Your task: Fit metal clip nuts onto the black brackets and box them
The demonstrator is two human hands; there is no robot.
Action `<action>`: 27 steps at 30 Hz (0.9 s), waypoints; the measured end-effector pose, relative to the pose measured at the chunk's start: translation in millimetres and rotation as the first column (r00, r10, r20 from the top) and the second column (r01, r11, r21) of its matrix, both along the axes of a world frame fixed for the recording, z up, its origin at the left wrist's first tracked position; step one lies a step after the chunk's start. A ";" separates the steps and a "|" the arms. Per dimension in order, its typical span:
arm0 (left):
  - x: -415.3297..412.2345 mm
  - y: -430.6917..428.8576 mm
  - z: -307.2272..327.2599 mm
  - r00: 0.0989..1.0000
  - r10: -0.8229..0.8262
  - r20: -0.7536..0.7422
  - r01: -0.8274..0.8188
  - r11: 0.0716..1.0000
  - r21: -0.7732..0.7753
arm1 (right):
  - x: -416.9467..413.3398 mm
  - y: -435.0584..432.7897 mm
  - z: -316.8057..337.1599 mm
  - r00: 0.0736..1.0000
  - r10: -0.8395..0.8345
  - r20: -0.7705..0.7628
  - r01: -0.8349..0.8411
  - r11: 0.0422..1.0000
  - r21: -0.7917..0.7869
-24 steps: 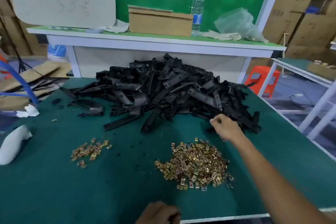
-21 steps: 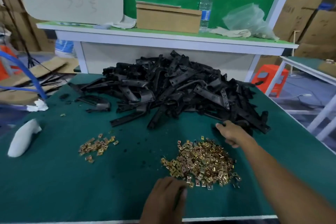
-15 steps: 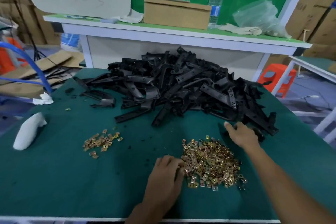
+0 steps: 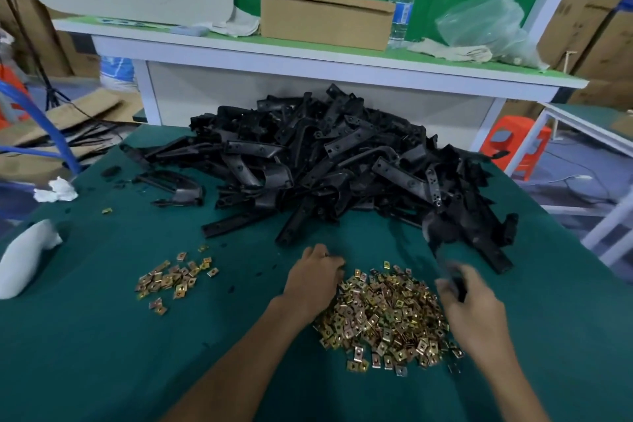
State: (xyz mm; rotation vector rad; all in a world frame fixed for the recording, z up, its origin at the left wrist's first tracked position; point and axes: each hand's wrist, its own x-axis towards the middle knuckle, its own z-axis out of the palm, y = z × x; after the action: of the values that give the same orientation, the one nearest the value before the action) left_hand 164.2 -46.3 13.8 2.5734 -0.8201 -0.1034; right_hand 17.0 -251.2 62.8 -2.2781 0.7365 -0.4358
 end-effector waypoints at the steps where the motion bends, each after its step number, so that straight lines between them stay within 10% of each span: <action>1: 1.1 -0.9 -0.1 1.000 -0.003 -0.011 0.003 1.000 -0.018 | -6.1 10.5 -3.3 0.999 0.035 -0.004 -0.035 0.999 0.035; 14: -19.1 22.0 19.1 0.952 0.123 -0.280 -0.242 0.864 -0.442 | -6.3 72.9 -45.4 0.999 -0.020 -0.046 0.009 0.972 -0.235; 27: -55.1 79.5 39.3 0.773 0.040 -0.633 -0.548 0.543 -0.636 | 16.2 106.8 -46.6 0.949 0.100 0.299 -0.059 0.988 -0.143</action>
State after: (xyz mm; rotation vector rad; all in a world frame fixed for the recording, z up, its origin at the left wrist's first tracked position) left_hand 109.0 33.2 53.1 1.6064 -0.0797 -0.2852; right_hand 33.2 -144.5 16.2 -2.2801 0.4683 -0.7980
